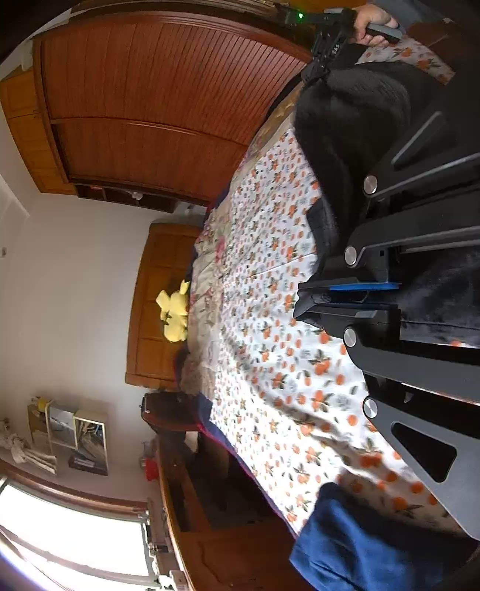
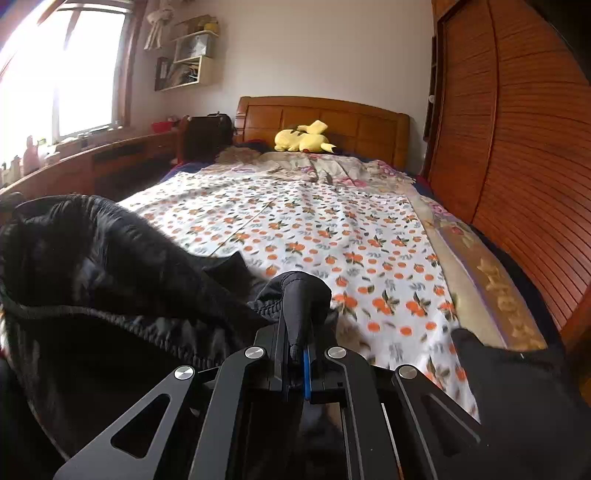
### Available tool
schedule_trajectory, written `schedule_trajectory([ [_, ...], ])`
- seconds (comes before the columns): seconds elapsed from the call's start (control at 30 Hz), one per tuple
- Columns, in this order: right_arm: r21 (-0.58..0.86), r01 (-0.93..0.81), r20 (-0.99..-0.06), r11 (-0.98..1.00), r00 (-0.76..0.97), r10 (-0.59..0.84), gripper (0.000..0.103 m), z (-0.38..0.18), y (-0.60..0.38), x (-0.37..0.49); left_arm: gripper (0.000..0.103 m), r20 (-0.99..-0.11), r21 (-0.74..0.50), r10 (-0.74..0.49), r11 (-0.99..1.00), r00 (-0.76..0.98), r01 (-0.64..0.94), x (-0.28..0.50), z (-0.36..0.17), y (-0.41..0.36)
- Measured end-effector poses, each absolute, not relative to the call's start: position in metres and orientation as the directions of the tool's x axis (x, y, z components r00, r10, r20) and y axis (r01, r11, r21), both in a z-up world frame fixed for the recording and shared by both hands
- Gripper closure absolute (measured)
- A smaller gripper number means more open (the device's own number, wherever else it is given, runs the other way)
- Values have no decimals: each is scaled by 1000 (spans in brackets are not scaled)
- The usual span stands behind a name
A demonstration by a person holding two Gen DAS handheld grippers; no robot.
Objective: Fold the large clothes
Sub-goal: 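Lift the hem with both tools and fold it toward the collar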
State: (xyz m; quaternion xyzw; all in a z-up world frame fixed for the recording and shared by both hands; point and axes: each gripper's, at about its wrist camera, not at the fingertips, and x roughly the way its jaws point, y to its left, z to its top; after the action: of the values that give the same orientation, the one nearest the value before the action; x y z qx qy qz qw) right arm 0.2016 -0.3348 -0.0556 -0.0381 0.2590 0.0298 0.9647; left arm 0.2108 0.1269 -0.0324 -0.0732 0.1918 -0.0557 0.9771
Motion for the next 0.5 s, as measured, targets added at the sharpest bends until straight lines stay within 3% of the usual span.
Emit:
schedule_trajectory([
  [0.37,-39,-8,-487,999,873,-12,99,-51,-325,309,97,-336,-131,-120,988,934,80,288,-39,123],
  [0.5,-80,8,-502,997,864,-47,99,-54,-320,341,96,-351,-183,-137,980,926,76,308,-54,135],
])
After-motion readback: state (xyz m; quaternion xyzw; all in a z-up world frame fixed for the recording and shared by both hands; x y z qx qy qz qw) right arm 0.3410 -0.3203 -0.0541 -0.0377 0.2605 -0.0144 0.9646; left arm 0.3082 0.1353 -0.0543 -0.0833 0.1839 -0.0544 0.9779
